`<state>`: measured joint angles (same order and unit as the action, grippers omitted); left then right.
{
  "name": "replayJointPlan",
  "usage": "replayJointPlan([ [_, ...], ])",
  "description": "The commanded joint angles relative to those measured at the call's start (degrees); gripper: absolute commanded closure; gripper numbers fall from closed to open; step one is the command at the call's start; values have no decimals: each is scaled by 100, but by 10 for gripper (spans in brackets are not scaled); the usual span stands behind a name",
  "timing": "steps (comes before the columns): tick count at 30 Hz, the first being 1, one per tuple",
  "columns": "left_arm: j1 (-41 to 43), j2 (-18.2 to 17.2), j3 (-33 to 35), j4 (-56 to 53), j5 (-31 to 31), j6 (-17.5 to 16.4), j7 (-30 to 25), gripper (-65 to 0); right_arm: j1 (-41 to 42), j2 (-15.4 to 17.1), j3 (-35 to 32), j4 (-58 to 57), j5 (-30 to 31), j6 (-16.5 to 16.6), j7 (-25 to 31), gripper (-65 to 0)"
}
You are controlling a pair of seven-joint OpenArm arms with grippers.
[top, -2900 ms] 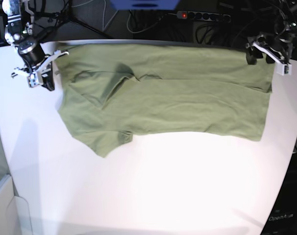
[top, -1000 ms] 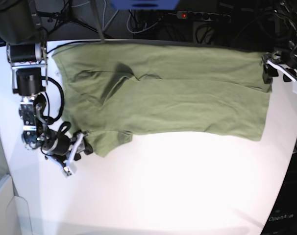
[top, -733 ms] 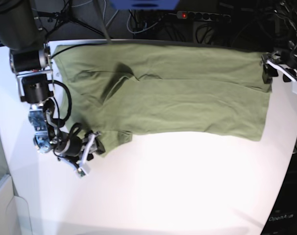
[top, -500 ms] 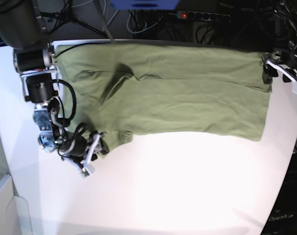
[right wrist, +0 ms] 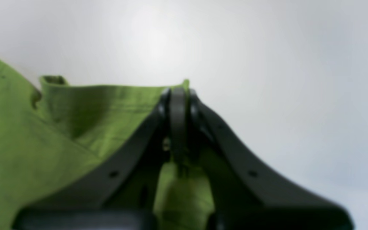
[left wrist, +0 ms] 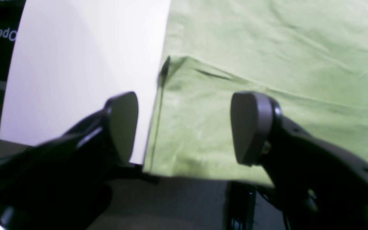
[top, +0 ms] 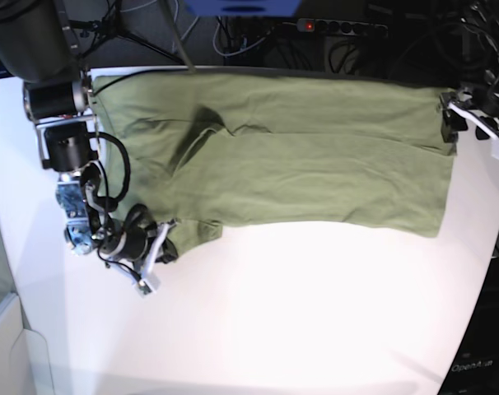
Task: Fold the T-shirt properly
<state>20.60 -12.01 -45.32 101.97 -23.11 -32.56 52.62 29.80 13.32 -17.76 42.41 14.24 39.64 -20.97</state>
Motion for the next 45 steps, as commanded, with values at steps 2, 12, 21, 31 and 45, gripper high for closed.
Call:
replayJointPlan([
  [2,-148,-78,-26,75,-67,16,-124,-430,163,52,40,88,84,36,115,-13],
  [12,-1001,-201,-26,-224,197,16,52,-503,84,44,22,106,84,36,115,-13],
  [21,-2469,-526,18,-1762,487,-28,123,-558,84,52,13,106,84,36,97,-13],
  [31,-3453,-773,1169,-3573,496,16,-1003,-558,75,61,4,97,84,36,80,-13],
  [45,-4069,-720,1363,-4927,1129,25,-1724,-558,75,246,31,88,84,36,80,-13],
])
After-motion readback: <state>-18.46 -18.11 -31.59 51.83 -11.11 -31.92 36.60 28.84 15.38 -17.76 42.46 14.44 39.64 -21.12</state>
